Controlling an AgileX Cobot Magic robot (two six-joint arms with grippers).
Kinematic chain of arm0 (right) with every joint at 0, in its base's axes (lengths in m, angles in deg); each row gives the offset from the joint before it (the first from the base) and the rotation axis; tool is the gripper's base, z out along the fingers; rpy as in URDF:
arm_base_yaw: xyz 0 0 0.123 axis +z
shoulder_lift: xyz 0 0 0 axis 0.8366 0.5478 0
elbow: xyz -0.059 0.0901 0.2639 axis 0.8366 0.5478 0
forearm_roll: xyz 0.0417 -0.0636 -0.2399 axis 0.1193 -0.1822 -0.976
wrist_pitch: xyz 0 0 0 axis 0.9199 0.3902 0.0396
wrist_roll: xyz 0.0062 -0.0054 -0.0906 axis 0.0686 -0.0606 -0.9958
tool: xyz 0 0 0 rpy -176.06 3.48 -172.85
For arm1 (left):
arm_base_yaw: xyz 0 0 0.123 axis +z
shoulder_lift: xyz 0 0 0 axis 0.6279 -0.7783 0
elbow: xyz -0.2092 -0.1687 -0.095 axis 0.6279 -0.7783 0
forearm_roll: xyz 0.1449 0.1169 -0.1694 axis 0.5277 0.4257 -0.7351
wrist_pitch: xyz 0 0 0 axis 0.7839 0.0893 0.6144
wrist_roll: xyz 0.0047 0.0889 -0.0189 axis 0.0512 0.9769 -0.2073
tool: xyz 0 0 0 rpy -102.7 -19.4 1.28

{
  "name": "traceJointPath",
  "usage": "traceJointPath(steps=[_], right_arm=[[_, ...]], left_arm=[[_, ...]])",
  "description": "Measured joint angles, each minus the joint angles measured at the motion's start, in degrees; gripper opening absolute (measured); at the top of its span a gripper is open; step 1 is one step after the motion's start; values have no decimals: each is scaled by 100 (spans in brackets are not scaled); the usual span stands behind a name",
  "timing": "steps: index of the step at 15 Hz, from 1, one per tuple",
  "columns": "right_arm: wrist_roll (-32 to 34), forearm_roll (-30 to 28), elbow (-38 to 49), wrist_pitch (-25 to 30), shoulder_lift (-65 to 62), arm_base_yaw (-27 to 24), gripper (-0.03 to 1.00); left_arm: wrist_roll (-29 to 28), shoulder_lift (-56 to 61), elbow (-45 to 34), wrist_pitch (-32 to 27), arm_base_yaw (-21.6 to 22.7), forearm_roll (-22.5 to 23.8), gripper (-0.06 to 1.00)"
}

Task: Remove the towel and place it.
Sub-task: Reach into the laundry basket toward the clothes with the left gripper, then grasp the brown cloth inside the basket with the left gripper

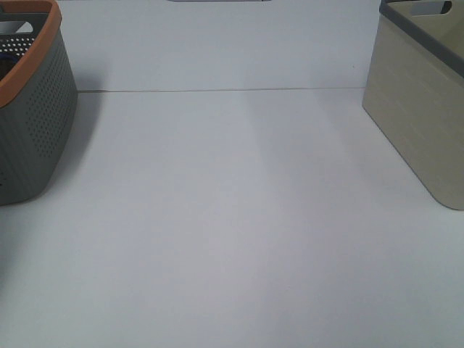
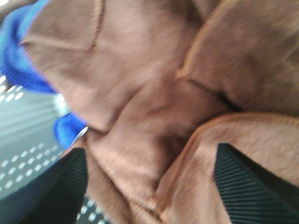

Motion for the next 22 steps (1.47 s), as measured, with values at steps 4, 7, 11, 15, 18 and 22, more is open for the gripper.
traceJointPath(steps=[4,7,11,15,18,22], right_arm=[[0,0,0,0,0,0,68],[0,0,0,0,0,0,68],[0,0,0,0,0,0,68],[0,0,0,0,0,0,68],[0,0,0,0,0,0,68],[0,0,0,0,0,0,68]], left_arm=[[80,-92,0,-80,-57,0,68],[155,-172,0,-286,-57,46,68],[206,-241,0,-275,-57,195,61],[206,-241,0,-269,-57,361,52],[52,-241,0,-269,-57,361,48],[6,-241,0,-269,-57,350,48]])
